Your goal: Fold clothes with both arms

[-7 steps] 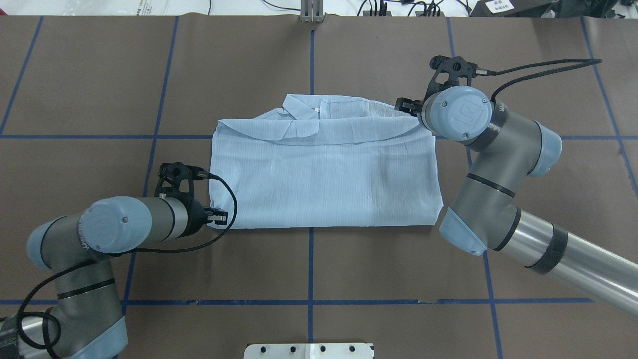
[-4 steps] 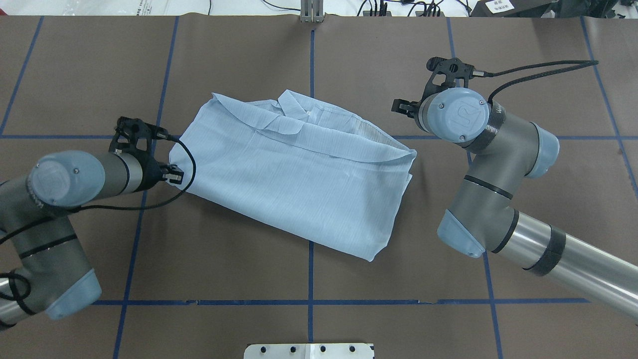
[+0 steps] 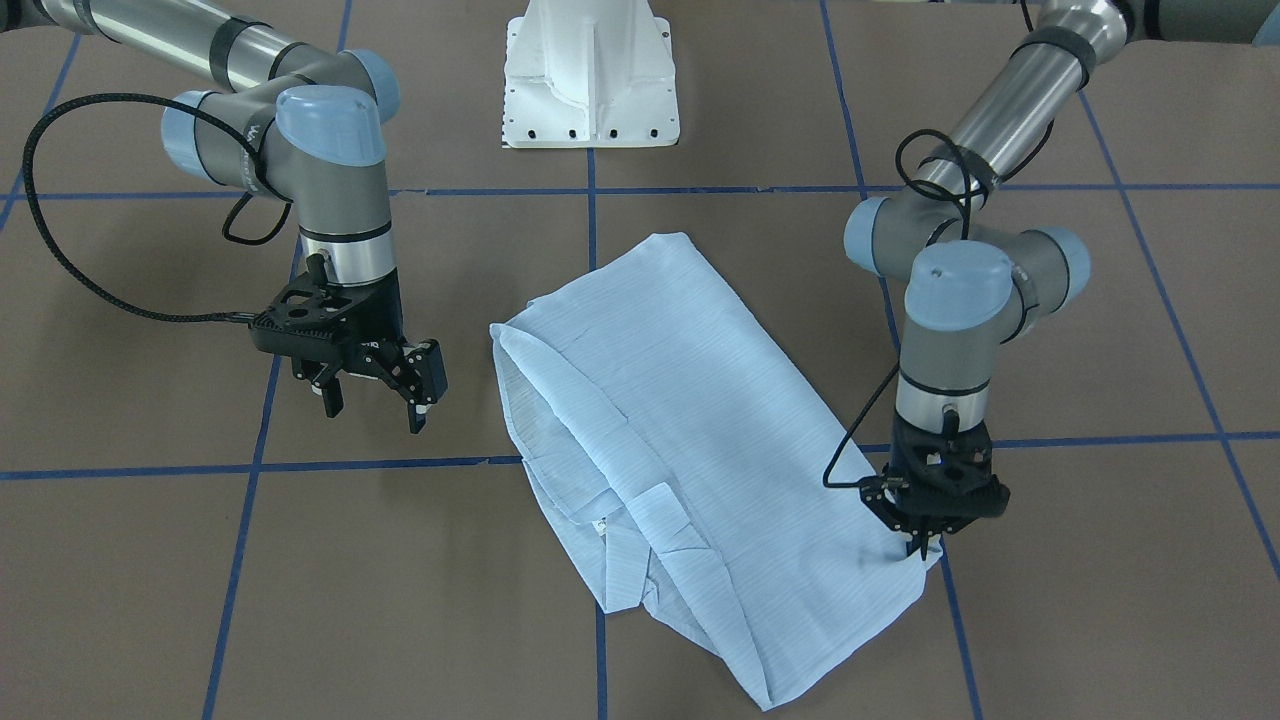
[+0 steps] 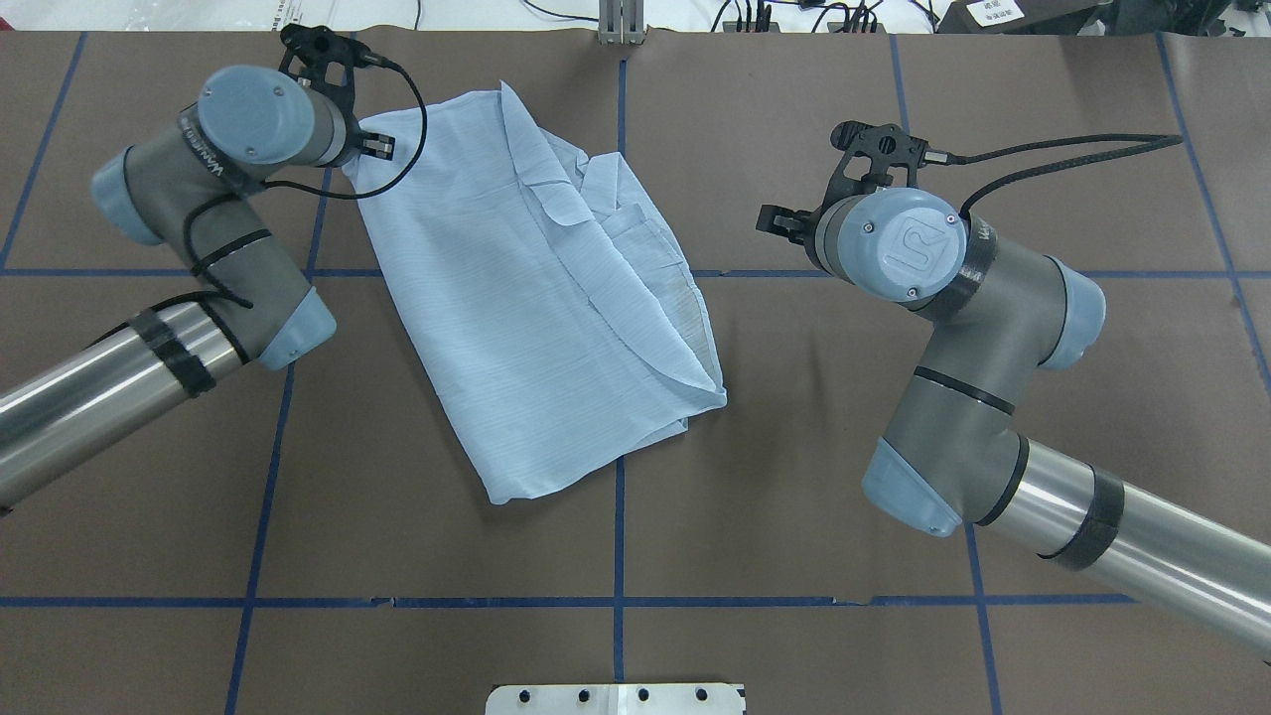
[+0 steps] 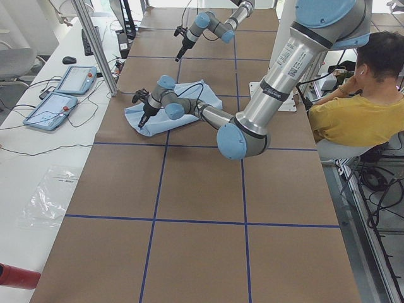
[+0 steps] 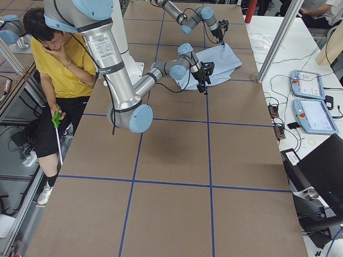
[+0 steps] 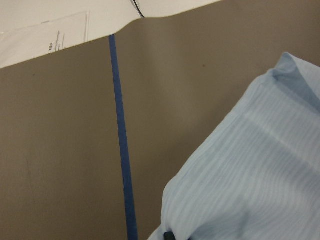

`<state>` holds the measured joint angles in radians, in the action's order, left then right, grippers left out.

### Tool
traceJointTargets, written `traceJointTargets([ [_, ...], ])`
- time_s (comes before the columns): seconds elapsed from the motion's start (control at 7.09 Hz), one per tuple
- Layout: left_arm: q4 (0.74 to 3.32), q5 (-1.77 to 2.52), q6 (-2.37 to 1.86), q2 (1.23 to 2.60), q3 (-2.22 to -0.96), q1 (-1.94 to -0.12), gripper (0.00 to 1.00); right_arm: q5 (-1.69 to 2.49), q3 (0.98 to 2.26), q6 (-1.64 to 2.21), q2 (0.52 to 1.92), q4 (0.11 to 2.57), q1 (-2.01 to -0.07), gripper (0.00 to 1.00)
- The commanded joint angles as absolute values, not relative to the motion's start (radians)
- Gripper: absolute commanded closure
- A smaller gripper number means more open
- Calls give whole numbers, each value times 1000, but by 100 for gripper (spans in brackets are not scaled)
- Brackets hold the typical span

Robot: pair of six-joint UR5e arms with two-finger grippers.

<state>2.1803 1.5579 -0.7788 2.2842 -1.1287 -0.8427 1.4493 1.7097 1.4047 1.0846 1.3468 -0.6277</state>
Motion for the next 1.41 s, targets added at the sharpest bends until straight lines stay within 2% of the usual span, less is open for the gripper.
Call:
traceJointTargets([
  [0.0, 2389, 1558, -781, 2533, -762, -848, 100, 1448, 1730, 1405, 1085, 1347, -618, 0],
  [0.14, 2399, 1559, -781, 2534, -753, -850, 100, 1448, 1736, 1407, 1081, 1347, -614, 0],
  [0.28, 2399, 1560, -749, 2527, -753, -862, 1, 1448, 1730, 1407, 1074, 1347, -611, 0],
  [0.42, 2430, 1572, -712, 2489, -781, -865, 0, 1448, 1721, 1414, 1042, 1351, -606, 0],
  [0.7, 2437, 1737, -668, 2328, -993, -908, 0, 1447, 1647, 1489, 936, 1373, -574, 0],
  [0.85, 2441, 1747, -663, 2265, -1059, -908, 0, 1437, 1610, 1480, 877, 1414, -539, 0],
  [1.27, 2445, 1747, -673, 2209, -1132, -907, 0, 1318, 1548, 1164, 770, 1540, -419, 2],
])
